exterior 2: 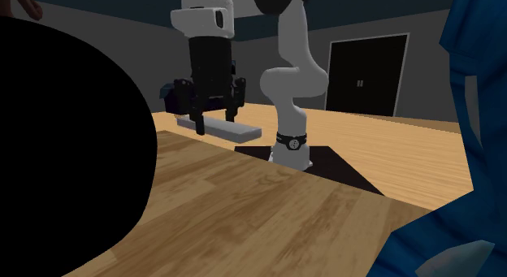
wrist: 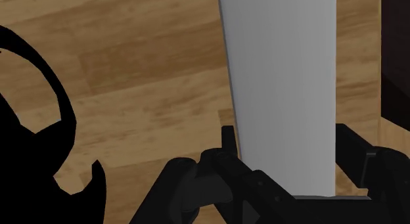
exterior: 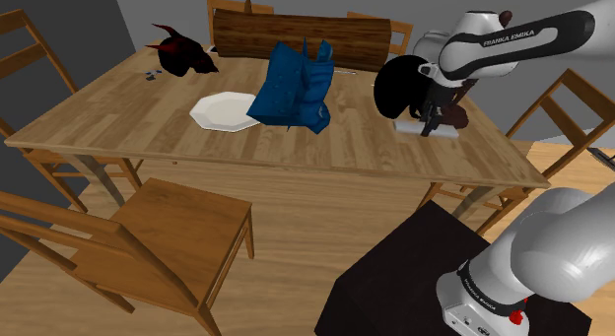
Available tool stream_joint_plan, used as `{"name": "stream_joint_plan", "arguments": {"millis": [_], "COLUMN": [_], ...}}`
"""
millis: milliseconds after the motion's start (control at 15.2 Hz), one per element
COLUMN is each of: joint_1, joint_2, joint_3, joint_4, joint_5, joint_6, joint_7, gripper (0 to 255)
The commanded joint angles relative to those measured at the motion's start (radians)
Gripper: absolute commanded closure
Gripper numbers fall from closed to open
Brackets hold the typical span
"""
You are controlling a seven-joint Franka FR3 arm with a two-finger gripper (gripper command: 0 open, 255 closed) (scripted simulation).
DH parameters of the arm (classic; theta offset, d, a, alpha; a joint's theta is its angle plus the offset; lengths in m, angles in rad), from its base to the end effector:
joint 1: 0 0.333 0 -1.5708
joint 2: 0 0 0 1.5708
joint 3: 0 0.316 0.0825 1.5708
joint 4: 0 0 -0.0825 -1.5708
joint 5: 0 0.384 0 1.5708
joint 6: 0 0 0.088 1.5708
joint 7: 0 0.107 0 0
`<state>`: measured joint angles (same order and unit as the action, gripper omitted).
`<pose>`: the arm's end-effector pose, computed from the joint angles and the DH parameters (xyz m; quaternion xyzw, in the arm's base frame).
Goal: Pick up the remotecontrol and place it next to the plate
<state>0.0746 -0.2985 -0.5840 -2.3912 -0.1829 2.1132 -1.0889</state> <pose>0.3915 -0.2324 0.4111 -0.9396 -0.3421 0.0040 0.0092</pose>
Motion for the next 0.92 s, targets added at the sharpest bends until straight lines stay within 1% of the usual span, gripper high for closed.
{"name": "stream_joint_plan", "arguments": {"millis": [0,396,858], "joint_1": [0.017,0.092,0.178], "joint_2": [0.001,0.052,0.153], "joint_3": [0.026,0.115,0.203], "joint_4": [0.006,0.037,0.127], "joint_5": [0.01,0.066,0.135], "joint_6": [-0.008,-0.001,-0.001], "joint_7": [0.036,0.163,0.291], "gripper": [255,255,255]}}
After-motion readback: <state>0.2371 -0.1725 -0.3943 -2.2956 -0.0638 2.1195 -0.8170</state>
